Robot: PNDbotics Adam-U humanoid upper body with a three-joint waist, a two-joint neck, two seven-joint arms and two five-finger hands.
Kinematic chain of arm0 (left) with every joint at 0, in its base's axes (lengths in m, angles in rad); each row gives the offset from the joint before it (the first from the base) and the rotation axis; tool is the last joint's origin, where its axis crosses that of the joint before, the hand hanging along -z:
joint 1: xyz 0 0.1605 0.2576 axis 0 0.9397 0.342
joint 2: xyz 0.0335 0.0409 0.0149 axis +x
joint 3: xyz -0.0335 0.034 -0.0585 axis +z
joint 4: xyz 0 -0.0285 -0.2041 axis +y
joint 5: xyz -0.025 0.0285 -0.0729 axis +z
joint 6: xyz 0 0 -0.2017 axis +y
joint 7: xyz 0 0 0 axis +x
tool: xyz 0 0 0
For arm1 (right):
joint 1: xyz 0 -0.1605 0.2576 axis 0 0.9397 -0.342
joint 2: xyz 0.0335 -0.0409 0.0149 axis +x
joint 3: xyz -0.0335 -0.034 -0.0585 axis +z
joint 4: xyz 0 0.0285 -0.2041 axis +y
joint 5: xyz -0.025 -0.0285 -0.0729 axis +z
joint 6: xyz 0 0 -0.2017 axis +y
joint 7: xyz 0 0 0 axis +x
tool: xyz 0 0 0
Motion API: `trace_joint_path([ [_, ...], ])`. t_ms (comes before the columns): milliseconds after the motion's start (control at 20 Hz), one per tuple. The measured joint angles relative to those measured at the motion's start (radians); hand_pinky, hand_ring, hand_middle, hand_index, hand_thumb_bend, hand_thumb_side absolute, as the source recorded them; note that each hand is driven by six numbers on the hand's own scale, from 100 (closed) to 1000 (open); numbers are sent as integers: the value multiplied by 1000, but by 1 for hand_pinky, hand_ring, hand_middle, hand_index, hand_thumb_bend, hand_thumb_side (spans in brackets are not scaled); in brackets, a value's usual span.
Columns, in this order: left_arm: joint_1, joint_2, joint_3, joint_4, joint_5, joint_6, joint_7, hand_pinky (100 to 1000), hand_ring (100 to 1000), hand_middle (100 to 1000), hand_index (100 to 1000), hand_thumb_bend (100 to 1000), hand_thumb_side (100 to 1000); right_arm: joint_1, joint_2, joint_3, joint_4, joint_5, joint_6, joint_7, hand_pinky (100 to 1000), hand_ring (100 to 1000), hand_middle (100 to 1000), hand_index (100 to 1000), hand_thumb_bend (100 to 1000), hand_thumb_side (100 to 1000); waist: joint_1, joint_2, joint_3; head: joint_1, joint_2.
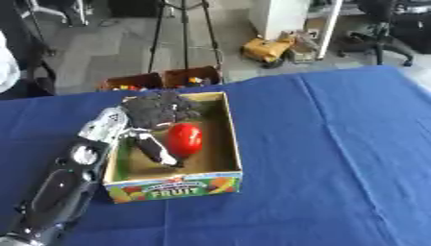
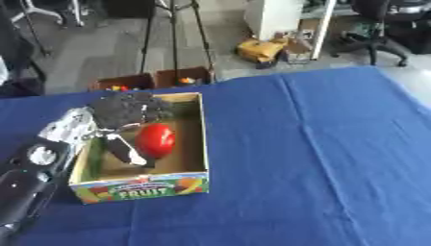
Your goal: Pick up objects on the table and place them in the box.
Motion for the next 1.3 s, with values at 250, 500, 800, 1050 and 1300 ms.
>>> trace_joint_path([
  [250,0,0,6,4,-61,13,-1,1000,1000,1000,1000,420,492,0,0,0,0,0,2,2,704,805,570,801,100,769,0,0,0,0,0],
  [500,0,0,13,4,-68,7,0,1000,1000,1000,1000,449,831,0,1,0,0,0,3,1,704,806,569,801,100,765,0,0,4,0,0],
  [800,11,3,29,-76,109,-11,26,1000,1000,1000,1000,100,954,2,3,0,0,0,5,0,704,806,569,801,100,764,-1,0,19,-5,4],
  [1050,59,65,40,-299,530,-7,21,978,980,966,1000,100,948,10,3,-3,0,2,8,-8,703,804,572,800,100,763,-2,-5,42,-22,21],
  [1300,174,178,55,-631,985,125,4,887,928,912,1000,100,888,11,2,-13,0,9,8,-22,700,799,578,798,100,775,-13,-13,73,-40,42],
])
